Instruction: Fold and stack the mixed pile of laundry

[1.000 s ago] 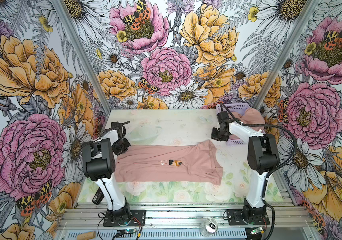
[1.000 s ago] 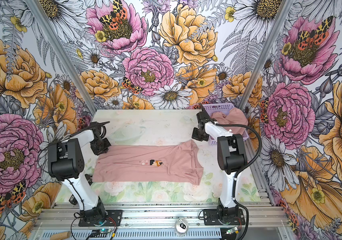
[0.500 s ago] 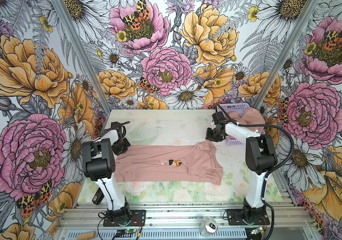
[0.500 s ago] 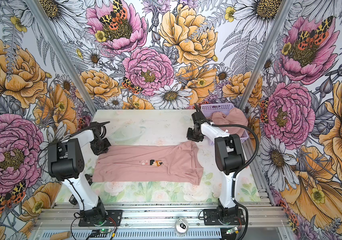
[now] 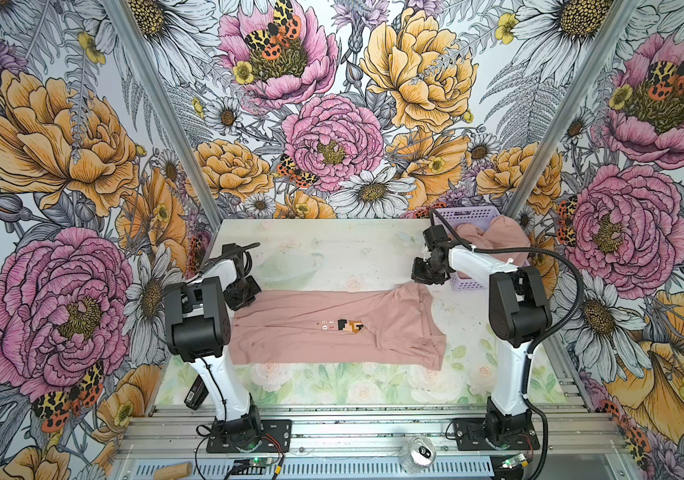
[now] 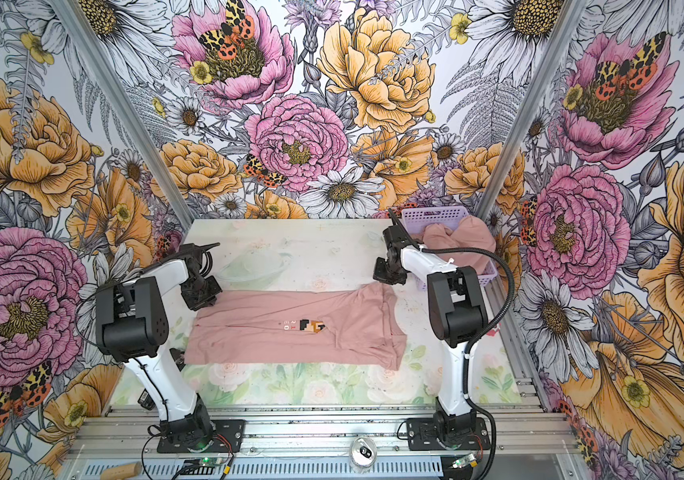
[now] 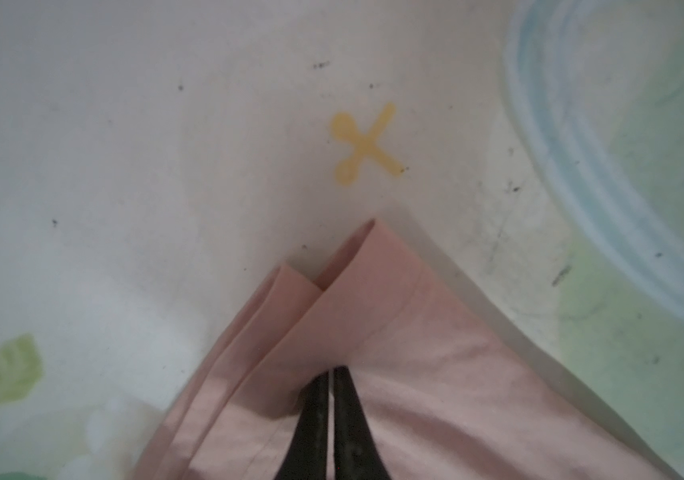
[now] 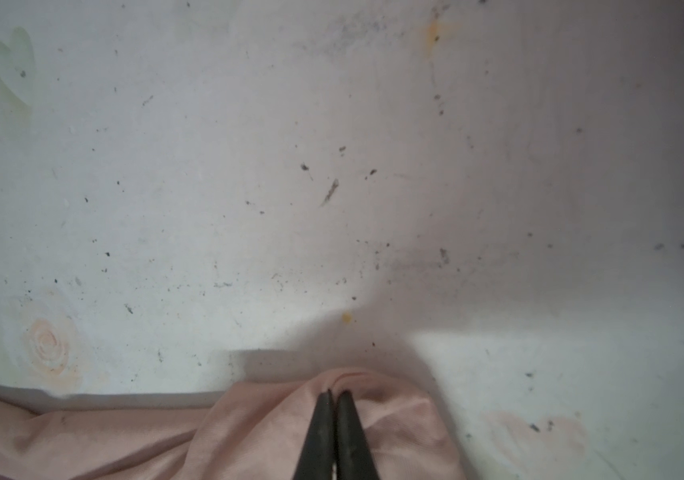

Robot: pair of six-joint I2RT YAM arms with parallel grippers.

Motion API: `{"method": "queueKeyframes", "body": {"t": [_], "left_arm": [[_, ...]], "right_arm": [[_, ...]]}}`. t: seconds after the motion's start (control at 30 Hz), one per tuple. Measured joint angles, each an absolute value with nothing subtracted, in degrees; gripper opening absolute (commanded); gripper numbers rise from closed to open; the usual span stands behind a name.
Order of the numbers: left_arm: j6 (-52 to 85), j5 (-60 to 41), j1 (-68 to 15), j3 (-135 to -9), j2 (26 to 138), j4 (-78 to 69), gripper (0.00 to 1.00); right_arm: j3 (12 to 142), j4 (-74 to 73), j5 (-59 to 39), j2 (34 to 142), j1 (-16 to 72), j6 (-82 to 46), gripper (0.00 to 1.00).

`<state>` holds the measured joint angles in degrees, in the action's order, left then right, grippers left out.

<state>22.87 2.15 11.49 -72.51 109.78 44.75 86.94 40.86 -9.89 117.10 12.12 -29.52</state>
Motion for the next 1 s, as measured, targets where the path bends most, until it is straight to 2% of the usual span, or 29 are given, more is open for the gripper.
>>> {"method": "queueKeyframes", "body": {"t": [0.83,0.93,1.0], "left_arm": [[22.48,2.17,11.51,-73.87,110.65,46.24,0.07],[22.41,2.15,11.49,-74.06,110.76,46.44,0.14],[22.39,2.11,11.38,-74.11,110.76,46.24,0.20]], "right_arm": [[86.94,41.47,-7.77,117.40,9.13,-29.15,0.00],[86.96,41.52,-7.75,118.17,9.13,-28.99,0.01],[86.96,41.58,-7.75,118.30,9.13,-28.99,0.10]]}}
